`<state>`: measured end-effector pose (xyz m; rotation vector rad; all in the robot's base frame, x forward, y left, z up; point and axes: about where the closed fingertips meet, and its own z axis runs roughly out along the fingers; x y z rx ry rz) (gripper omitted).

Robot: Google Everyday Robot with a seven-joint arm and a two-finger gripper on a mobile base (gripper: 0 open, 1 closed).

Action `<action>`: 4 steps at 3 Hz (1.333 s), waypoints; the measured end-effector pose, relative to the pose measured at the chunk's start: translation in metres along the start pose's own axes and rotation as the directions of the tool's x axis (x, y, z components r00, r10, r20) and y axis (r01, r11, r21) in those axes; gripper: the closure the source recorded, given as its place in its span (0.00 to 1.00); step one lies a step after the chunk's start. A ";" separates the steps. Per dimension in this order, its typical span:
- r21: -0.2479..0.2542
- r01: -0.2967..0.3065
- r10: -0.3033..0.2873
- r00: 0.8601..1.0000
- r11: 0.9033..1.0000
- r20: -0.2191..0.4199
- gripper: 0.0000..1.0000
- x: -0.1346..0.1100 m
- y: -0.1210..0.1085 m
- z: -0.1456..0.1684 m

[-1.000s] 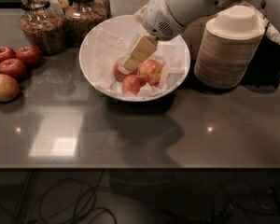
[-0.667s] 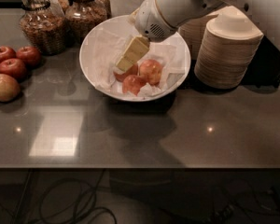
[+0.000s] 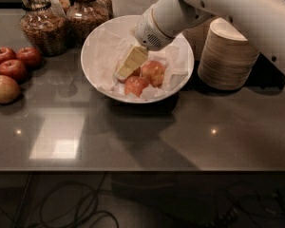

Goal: Pick apple from white bowl

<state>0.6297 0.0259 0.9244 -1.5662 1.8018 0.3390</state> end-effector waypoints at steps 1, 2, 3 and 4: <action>0.004 -0.037 0.037 0.998 0.999 -0.043 0.20 0.014 -0.005 0.016; -0.002 -0.064 0.064 0.995 0.998 -0.074 0.19 0.021 -0.004 0.030; -0.012 -0.079 0.077 0.992 0.997 -0.097 0.20 0.025 0.000 0.040; -0.030 -0.097 0.093 0.988 0.995 -0.122 0.21 0.031 0.009 0.048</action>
Offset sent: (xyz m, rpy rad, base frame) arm 0.0197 0.0024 -0.0490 -0.0697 0.0905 -0.0959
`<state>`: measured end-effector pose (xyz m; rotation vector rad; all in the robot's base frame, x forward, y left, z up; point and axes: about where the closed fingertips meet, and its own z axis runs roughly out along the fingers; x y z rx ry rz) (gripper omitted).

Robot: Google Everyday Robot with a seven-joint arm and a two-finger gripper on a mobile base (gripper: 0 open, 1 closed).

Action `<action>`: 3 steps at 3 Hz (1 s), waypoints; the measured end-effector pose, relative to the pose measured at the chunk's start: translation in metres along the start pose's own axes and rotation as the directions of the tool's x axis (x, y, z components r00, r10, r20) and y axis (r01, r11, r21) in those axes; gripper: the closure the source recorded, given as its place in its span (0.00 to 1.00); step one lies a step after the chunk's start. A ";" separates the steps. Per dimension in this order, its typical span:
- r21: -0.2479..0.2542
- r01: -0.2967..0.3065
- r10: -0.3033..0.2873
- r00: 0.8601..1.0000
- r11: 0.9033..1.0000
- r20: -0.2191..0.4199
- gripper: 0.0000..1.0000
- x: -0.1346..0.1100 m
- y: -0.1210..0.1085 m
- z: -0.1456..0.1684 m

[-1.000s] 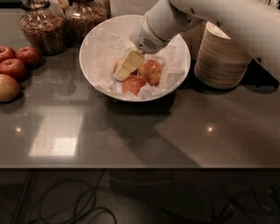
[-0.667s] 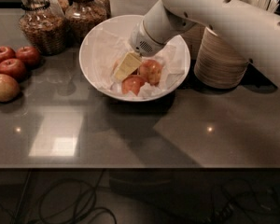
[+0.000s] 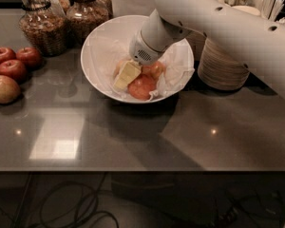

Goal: Pick apple from white bowl

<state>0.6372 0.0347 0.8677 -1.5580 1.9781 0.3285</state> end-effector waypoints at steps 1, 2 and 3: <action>-0.007 -0.014 0.014 1.000 1.000 -0.017 0.20 0.005 0.005 0.004; -0.007 -0.014 0.014 1.000 1.000 -0.017 0.39 0.005 0.005 0.004; -0.007 -0.014 0.014 1.000 1.000 -0.017 0.62 0.005 0.005 0.004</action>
Offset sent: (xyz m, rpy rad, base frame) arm -0.0041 -0.0003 -0.0066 -0.0104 0.0166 -0.0089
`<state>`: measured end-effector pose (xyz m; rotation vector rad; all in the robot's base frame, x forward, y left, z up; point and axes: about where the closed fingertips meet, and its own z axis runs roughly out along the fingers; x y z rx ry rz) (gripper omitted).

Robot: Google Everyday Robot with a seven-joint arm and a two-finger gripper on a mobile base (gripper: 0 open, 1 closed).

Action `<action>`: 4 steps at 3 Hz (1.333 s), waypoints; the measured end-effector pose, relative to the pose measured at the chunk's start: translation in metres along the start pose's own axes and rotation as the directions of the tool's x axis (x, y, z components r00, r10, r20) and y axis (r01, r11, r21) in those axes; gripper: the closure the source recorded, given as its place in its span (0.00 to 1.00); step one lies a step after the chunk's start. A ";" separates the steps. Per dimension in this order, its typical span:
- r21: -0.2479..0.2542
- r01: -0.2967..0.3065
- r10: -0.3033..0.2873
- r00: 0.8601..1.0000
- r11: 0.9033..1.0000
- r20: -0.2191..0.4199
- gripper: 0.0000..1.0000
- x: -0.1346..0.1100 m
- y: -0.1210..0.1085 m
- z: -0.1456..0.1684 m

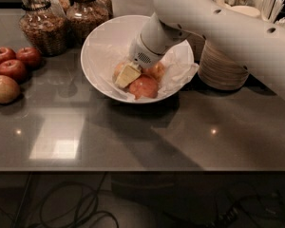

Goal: Pick apple from white bowl

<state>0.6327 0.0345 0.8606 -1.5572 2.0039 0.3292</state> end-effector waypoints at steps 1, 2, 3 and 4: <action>0.000 0.000 0.000 1.000 1.000 0.000 0.86 0.000 0.000 0.000; 0.000 0.000 0.000 1.000 1.000 0.000 1.00 0.000 0.000 0.000; 0.000 0.000 0.000 1.000 1.000 0.000 1.00 0.000 0.000 0.000; -0.026 -0.016 0.017 0.999 1.000 0.033 1.00 0.006 0.005 -0.004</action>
Offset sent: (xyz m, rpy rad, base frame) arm 0.0000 0.0000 0.0000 0.0000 0.0000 0.0000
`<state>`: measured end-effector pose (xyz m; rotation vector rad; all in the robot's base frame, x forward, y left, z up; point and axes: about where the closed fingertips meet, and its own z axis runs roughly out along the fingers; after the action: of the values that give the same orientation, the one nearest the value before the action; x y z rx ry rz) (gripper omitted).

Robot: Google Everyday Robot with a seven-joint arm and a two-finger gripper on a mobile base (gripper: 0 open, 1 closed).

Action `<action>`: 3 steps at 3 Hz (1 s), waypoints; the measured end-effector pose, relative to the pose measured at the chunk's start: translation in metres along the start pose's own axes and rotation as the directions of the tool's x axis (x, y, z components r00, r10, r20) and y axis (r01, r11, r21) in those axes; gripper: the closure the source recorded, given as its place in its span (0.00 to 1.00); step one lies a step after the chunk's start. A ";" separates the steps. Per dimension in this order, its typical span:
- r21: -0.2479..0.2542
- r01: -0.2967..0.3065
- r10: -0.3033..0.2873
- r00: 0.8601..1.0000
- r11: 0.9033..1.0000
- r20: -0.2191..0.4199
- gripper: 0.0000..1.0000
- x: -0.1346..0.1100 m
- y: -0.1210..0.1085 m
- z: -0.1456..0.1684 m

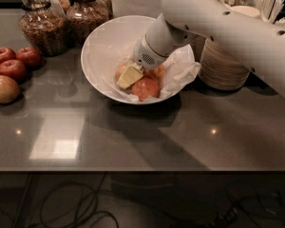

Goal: Pick apple from white bowl

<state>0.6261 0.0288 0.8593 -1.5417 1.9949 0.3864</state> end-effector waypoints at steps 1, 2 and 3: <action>-0.021 -0.007 0.008 0.999 1.000 0.042 1.00 0.001 0.004 -0.008; -0.043 0.059 -0.051 0.987 0.997 0.154 1.00 -0.025 0.011 -0.044; -0.031 0.134 -0.122 0.961 0.991 0.248 1.00 -0.054 0.014 -0.085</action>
Offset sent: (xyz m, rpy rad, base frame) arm -0.0338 -0.0019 0.1145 0.2624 -0.1155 0.1979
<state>0.5983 0.0283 0.9573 -1.5592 1.6983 0.5467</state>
